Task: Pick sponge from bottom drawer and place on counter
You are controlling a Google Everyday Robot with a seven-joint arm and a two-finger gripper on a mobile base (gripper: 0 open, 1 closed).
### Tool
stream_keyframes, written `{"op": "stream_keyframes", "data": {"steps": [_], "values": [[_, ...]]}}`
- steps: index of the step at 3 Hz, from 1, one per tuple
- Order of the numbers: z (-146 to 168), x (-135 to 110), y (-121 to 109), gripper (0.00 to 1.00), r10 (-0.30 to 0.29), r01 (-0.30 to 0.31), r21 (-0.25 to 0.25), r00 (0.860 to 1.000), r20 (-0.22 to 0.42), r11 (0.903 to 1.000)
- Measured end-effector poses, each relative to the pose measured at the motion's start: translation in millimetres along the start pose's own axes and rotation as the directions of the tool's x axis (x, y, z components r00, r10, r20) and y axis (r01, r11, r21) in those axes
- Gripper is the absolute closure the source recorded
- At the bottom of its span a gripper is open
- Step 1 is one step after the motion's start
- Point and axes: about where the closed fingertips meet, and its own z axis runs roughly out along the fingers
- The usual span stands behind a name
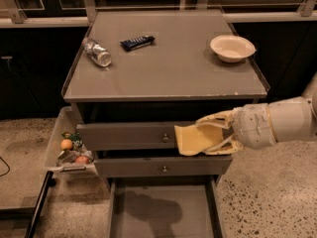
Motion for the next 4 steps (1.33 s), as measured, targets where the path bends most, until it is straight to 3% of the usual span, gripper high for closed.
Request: {"op": "stream_keyframes", "data": {"steps": [1,2,3,4], "values": [[-1.8,-30.8,-51.4,1.0,-0.058,0.059,-0.035,0.998,0.024,0.9976],[-7.3,-37.4,-115.0,1.0,-0.042,0.042,0.008,0.999,0.03,0.9991],[-12.5,-24.6,-154.9,1.0,0.045,-0.048,0.11,0.999,0.029,0.9928],[-13.4,-6.6,-176.7,1.0,0.13,-0.136,0.194,0.991,0.042,0.9716]]}}
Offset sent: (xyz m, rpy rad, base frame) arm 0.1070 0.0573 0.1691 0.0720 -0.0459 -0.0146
